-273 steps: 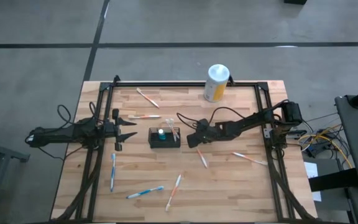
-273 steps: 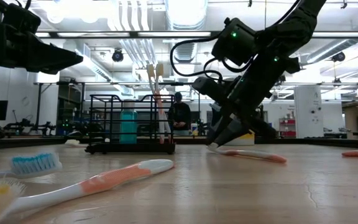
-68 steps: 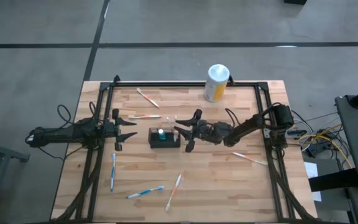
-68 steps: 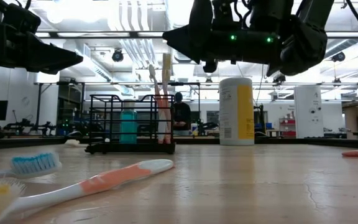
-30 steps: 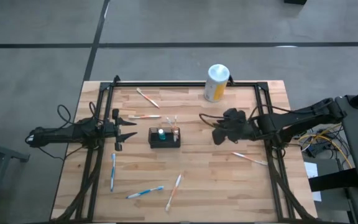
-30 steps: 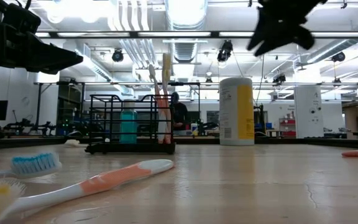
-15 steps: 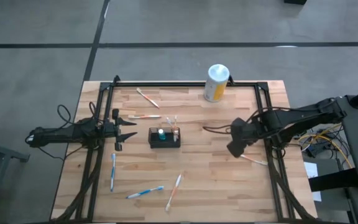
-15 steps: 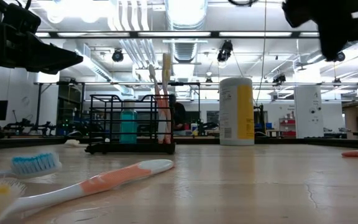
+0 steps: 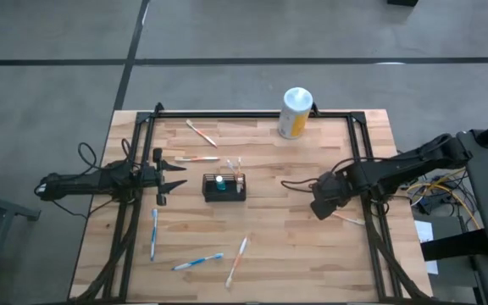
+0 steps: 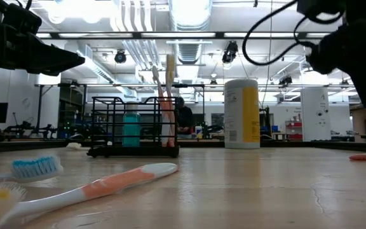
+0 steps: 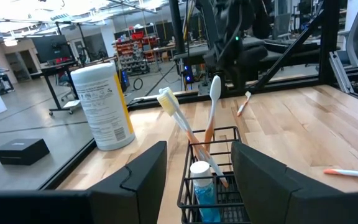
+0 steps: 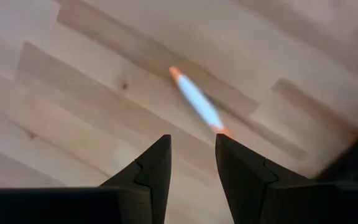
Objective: Pick & Place toothbrushing station
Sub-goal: Put the orange toothbrush into the right section of the wire organizer
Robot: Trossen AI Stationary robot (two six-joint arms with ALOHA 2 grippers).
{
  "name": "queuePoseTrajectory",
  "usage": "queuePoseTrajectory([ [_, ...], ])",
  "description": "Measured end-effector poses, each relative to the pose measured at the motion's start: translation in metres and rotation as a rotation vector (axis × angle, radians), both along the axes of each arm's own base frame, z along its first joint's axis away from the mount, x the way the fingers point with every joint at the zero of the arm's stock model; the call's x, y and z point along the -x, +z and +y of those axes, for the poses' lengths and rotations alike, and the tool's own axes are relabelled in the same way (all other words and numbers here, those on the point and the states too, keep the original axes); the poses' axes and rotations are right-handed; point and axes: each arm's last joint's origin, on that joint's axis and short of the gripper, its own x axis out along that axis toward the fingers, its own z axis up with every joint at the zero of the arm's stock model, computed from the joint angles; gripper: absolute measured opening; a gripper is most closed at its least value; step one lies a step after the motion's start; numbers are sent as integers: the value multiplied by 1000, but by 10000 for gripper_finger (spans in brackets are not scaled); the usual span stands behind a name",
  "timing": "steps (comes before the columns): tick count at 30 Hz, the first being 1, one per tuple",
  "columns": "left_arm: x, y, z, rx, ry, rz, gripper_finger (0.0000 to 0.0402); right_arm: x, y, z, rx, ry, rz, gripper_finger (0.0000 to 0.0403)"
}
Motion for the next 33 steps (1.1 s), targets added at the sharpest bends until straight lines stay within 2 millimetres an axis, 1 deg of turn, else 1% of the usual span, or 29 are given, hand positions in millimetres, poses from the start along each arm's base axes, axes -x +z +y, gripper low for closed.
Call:
queuePoseTrajectory([
  [6,0,0,0,0,0,0,186,4,-29,0,-47,-71,-18,129],
  [11,0,0,0,0,0,0,186,7,-45,0,-66,-60,-41,152],
  [16,0,0,0,0,0,0,187,12,-55,-1,-53,28,-40,164],
  [22,0,0,0,0,0,0,187,13,-64,-2,-44,139,-84,158],
  [28,0,0,0,0,1,0,186,18,-73,-3,-34,153,-73,148],
  [33,0,0,0,0,0,0,187,19,-74,-3,-31,155,-73,136],
])
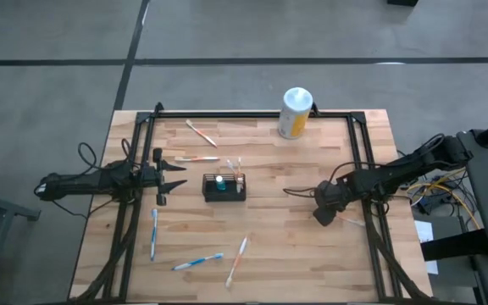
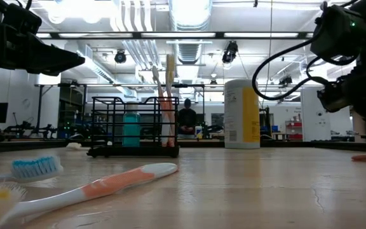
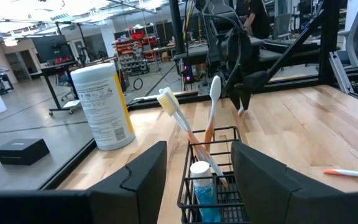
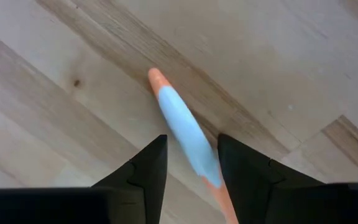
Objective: Pick & Place toothbrushing station
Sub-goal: Put the orange toothbrush into the right section of the wire organizer
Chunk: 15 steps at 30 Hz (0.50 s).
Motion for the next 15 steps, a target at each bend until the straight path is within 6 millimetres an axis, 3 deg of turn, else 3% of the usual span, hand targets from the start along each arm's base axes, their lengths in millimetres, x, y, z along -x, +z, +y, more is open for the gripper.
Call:
queuePoseTrajectory([
  [15,0,0,0,0,0,0,187,-1,0,0,19,35,-14,49],
])
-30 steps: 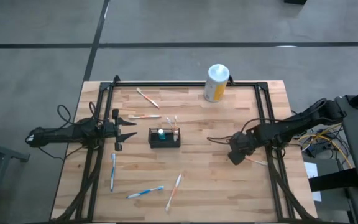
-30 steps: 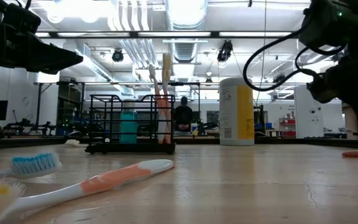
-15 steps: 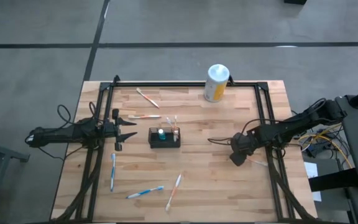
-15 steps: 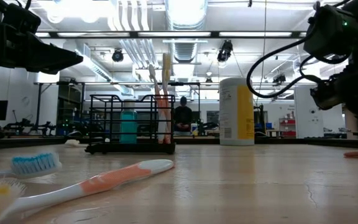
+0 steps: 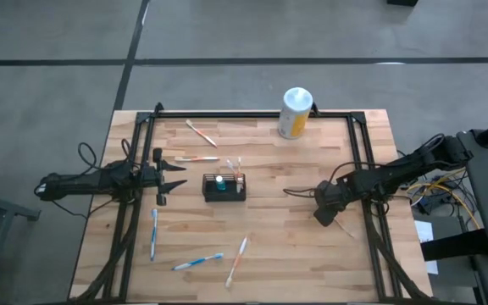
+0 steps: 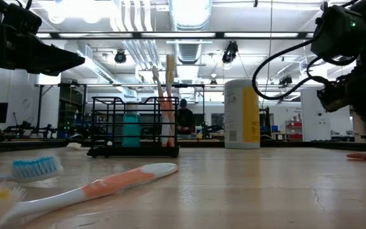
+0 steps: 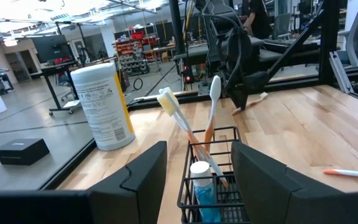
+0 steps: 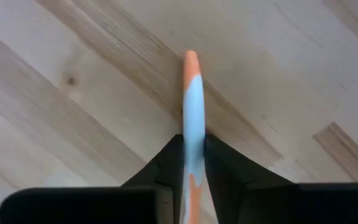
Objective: Pick & Place toothbrushing station
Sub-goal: Put the orange toothbrush into the right section of the wire organizer
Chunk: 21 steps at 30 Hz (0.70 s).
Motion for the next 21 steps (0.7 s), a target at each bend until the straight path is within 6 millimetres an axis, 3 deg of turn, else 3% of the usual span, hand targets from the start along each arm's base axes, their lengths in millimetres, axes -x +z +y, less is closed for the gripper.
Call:
queuePoseTrajectory([
  [5,0,0,0,0,0,0,186,-11,5,2,-31,-63,-92,32],
  [12,0,0,0,0,0,0,186,-37,17,6,-43,-130,-389,29],
  [21,0,0,0,0,0,0,186,-45,22,-2,83,-458,-513,29],
])
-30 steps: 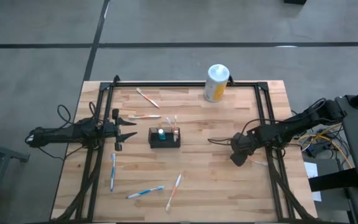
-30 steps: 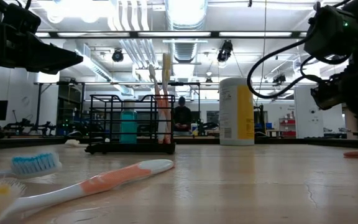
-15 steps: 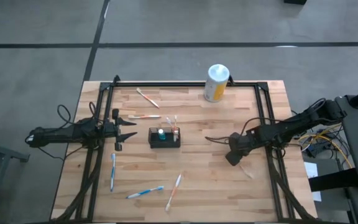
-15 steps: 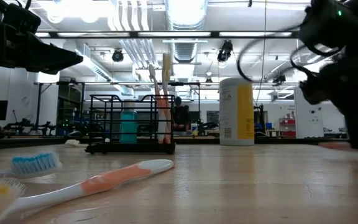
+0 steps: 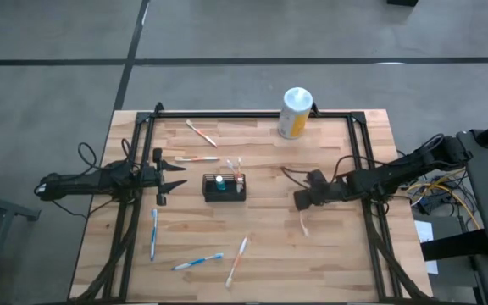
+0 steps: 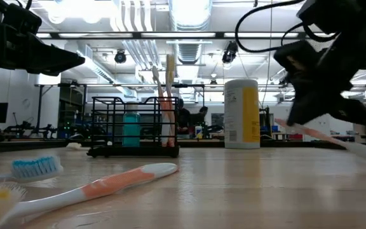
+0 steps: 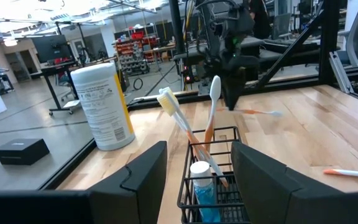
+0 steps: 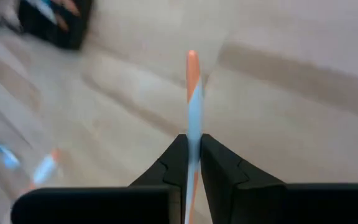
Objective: Pick & Place toothbrushing station
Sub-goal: Put the orange toothbrush into the right section of the wire organizer
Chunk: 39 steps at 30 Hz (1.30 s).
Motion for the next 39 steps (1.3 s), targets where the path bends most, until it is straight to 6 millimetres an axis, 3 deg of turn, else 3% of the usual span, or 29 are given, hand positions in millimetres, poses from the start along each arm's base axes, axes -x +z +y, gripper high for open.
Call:
queuePoseTrajectory([
  [12,0,0,0,0,0,0,187,-27,20,-27,33,-244,-348,29],
  [26,0,0,0,0,0,0,187,-95,-26,-26,4,-279,-365,29],
  [31,0,0,0,0,0,0,186,-107,-37,-25,-100,-382,-363,29],
  [39,0,0,0,0,0,4,186,-112,-38,-24,-97,-376,-348,29],
])
